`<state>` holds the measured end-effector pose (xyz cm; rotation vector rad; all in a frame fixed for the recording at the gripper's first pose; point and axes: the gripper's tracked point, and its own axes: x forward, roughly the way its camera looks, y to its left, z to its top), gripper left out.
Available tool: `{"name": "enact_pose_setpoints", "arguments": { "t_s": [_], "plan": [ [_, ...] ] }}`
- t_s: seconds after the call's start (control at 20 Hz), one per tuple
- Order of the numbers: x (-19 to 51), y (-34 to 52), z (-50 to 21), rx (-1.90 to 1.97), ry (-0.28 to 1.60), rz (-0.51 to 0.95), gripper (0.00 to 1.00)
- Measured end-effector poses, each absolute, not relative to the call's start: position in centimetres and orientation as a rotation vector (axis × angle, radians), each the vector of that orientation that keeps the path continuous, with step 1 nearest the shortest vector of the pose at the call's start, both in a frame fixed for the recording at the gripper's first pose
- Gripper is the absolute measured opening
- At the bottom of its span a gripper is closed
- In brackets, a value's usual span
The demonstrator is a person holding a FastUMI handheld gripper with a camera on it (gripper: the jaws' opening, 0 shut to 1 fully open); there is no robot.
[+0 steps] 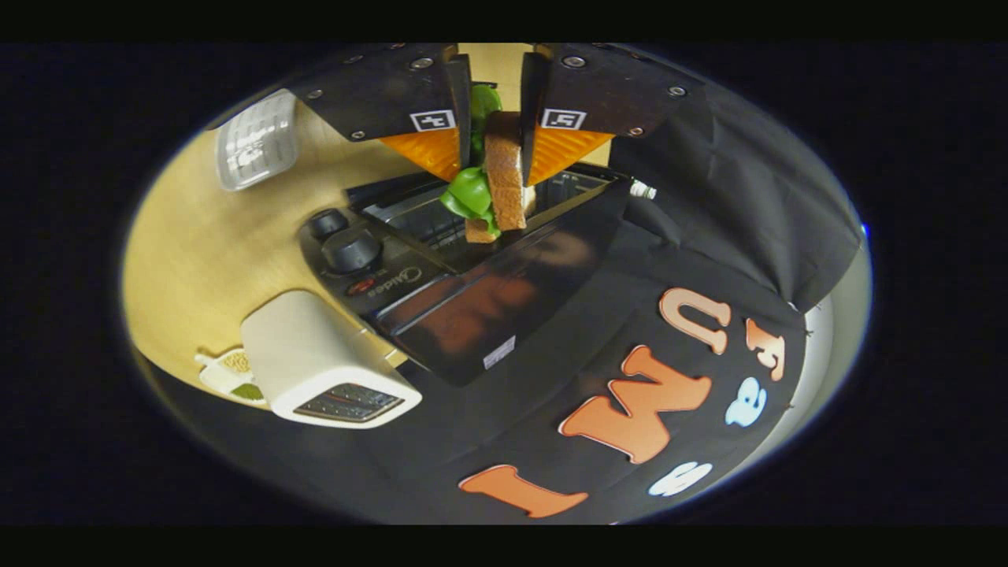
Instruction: Open the toaster oven, put the food inside, and close the toaster oven door.
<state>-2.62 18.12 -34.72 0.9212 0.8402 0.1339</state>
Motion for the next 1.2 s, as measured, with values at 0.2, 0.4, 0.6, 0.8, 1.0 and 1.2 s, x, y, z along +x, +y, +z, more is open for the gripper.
{"name": "enact_pose_setpoints", "arguments": {
  "t_s": [0.2,0.4,0.6,0.8,1.0,1.2],
  "plan": [
    [-0.5,20.4,-36.2,0.966,0.786,0.137,0.25],
    [1.9,21.8,-37.9,0.980,0.735,0.106,0.25],
    [2.9,22.8,-39.0,0.902,0.678,0.061,0.25],
    [4.2,22.9,-40.4,0.850,0.645,-0.007,0.31],
    [4.0,22.6,-40.5,0.823,0.721,-0.043,0.58],
    [0.0,20.2,-40.4,0.645,0.859,-0.061,0.99]
  ]
}}
